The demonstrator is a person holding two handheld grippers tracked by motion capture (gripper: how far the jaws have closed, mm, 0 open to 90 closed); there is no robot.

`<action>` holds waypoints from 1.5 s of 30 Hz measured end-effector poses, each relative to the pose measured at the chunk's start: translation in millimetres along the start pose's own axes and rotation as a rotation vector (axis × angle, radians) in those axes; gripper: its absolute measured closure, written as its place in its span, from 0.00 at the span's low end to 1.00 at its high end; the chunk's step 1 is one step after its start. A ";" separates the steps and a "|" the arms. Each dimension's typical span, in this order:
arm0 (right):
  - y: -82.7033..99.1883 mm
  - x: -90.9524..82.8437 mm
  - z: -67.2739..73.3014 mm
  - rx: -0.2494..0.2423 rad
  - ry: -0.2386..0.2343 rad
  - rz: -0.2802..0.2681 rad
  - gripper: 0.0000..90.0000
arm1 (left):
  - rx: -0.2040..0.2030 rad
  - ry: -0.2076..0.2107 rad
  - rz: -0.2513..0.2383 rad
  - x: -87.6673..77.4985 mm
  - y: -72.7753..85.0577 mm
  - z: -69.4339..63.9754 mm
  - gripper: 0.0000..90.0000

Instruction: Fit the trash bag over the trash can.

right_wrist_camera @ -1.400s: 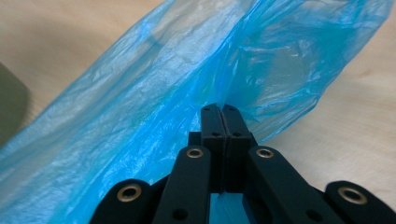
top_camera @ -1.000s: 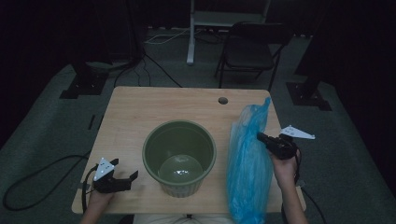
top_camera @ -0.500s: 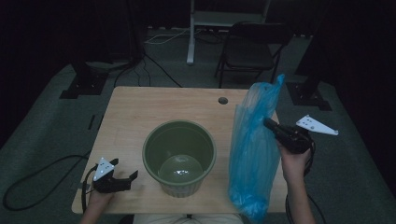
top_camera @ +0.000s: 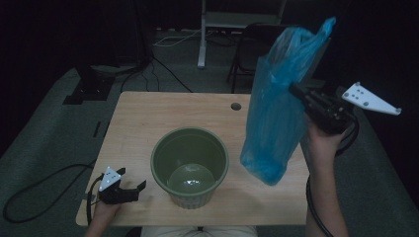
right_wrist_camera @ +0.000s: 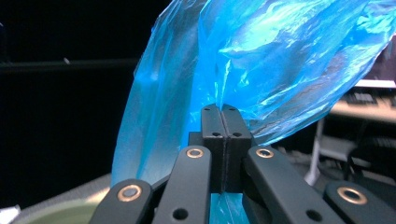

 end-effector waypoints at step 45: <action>17.5 127.1 122.4 0.055 -0.352 -0.037 1.00 | 0.016 0.013 0.011 -1.7 -0.2 0.6 0.01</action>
Point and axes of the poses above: each handheld gripper's, and its own axes: x roughly forward along the jaws, y roughly out of its underside, z roughly to its left, the point moved 3 cm from there along x, roughly forward along the jaws, and after that the axes turned 3 degrees about -x, right-handed, at the moved point
